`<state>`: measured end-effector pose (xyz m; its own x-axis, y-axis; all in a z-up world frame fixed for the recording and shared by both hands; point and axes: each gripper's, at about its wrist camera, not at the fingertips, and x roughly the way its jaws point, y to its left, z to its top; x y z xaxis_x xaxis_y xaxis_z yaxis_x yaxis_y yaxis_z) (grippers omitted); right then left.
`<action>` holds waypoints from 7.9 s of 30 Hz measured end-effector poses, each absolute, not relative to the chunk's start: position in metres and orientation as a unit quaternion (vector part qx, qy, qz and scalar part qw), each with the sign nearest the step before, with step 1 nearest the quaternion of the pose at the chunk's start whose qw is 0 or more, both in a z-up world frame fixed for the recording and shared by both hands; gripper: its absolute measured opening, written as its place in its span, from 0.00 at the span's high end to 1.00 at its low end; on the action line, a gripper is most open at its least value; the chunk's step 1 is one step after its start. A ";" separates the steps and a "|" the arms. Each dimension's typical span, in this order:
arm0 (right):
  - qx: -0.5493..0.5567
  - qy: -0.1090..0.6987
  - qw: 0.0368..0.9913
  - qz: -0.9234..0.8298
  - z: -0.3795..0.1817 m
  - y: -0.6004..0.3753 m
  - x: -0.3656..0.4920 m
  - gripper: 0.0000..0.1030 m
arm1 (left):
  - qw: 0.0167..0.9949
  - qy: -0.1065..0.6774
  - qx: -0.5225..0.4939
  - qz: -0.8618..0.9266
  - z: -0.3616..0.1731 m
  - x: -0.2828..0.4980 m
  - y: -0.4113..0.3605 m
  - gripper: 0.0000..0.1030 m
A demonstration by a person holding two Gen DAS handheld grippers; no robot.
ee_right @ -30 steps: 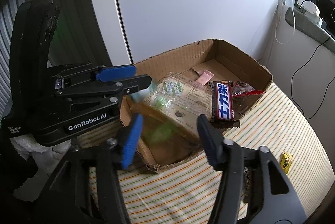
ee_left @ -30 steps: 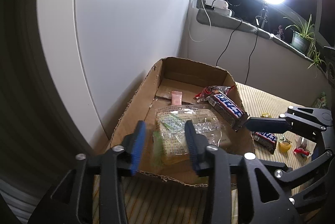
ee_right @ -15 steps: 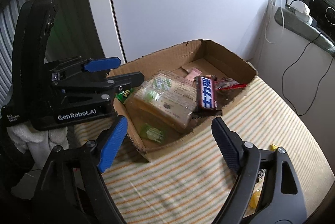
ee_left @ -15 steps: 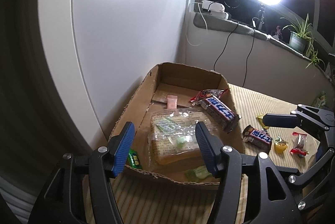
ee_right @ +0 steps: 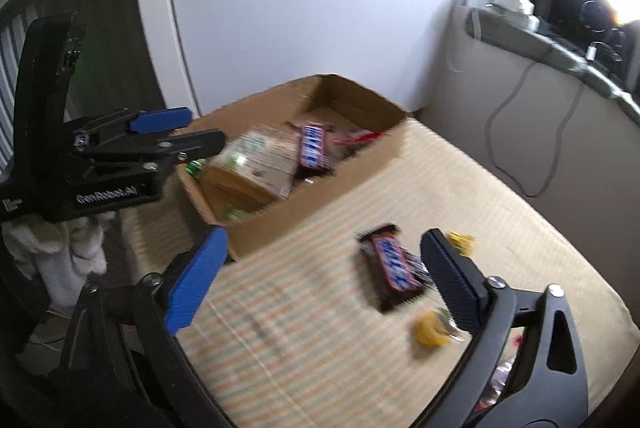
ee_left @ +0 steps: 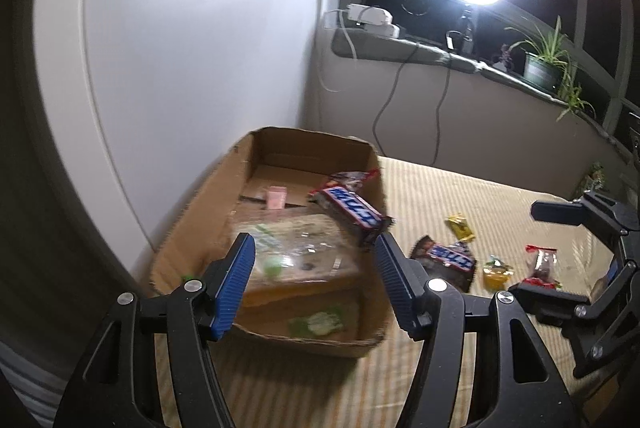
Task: Organize snacks
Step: 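Withdraw both tools from the box toward the remaining snacks, then grasp the yellow-green snack bag with the left tool while the right tool grasps the red-wrapped pastry, then carry the snack bag and pastry over the box with both tools, then open both tools over the box to drop the snacks, then withdraw both tools from the box toward the remaining snacks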
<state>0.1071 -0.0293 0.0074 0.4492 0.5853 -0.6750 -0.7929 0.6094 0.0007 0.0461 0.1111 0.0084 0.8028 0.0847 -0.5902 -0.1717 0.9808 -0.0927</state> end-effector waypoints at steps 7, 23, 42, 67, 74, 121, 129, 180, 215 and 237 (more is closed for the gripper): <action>-0.159 0.333 0.863 0.346 0.004 -0.088 0.119 0.00 | 0.946 0.316 -0.067 0.034 0.003 0.056 0.082 0.40; -0.077 0.407 0.876 0.249 -0.038 -0.208 0.144 0.02 | 0.932 0.354 -0.054 -0.061 -0.023 0.080 0.003 0.40; 0.043 0.482 0.819 0.309 -0.077 -0.202 0.186 0.39 | 0.897 0.417 -0.041 -0.139 -0.063 0.133 -0.051 0.60; 0.063 0.493 0.802 0.330 -0.088 -0.194 0.206 0.52 | 0.890 0.434 -0.010 -0.139 -0.075 0.162 -0.066 0.75; 0.063 0.481 0.811 0.328 -0.076 -0.199 0.199 0.53 | 0.895 0.424 -0.013 -0.140 -0.070 0.157 -0.063 0.76; -0.027 0.375 0.826 0.421 0.034 -0.049 0.195 0.53 | 0.947 0.314 -0.058 -0.009 0.015 0.094 0.090 0.76; -0.038 0.373 0.814 0.444 0.036 0.004 0.218 0.53 | 0.946 0.316 -0.063 0.028 0.015 0.104 0.129 0.76; -0.044 0.411 0.793 0.447 -0.004 0.090 0.280 0.18 | 0.937 0.338 -0.065 0.066 0.000 0.114 0.150 0.58; -0.069 0.351 0.883 0.305 0.010 -0.143 0.174 0.06 | 0.940 0.335 -0.059 -0.031 0.000 0.066 0.046 0.58; -0.046 0.444 0.855 0.265 -0.078 -0.221 0.145 0.14 | 0.905 0.412 -0.089 -0.062 -0.052 0.112 -0.008 0.46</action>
